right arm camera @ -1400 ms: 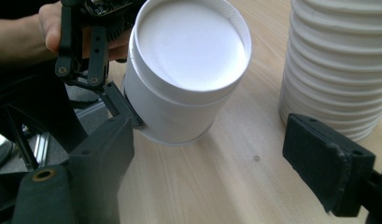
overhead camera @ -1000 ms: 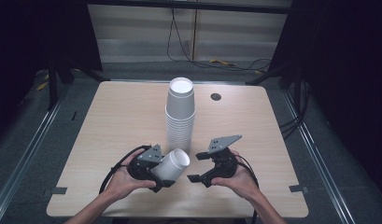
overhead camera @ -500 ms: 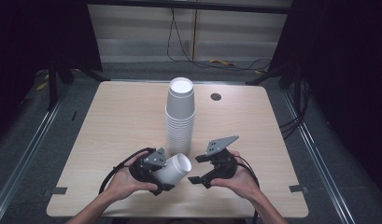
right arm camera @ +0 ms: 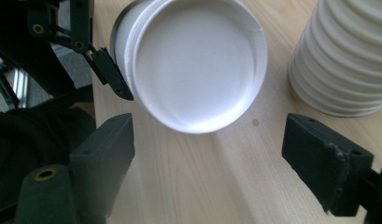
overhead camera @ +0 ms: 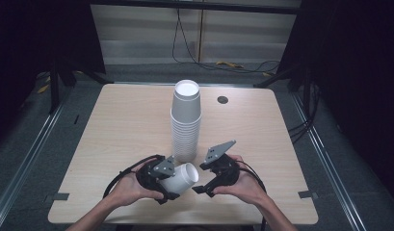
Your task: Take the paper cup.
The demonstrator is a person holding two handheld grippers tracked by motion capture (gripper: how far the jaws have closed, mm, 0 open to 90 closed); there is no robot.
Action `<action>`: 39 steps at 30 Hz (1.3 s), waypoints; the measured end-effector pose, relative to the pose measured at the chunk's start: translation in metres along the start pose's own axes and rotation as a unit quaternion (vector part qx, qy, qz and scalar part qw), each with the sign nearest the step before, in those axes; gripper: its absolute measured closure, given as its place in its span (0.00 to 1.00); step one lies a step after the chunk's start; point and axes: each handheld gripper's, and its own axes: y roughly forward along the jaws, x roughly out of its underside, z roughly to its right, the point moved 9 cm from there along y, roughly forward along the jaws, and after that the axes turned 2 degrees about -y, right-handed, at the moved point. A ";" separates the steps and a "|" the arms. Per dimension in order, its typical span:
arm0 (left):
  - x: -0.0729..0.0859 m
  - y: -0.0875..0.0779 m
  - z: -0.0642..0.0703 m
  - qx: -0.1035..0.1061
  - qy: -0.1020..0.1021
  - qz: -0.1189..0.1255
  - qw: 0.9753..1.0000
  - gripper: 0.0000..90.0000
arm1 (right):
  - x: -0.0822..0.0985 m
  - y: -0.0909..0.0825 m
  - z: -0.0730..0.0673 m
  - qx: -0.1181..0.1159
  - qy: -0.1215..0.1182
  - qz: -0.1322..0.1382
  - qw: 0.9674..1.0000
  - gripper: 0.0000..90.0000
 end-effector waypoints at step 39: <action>-0.013 0.024 0.020 0.005 0.061 -0.043 0.997 0.17 | 0.006 0.020 -0.017 -0.038 -0.048 -0.088 0.994 0.23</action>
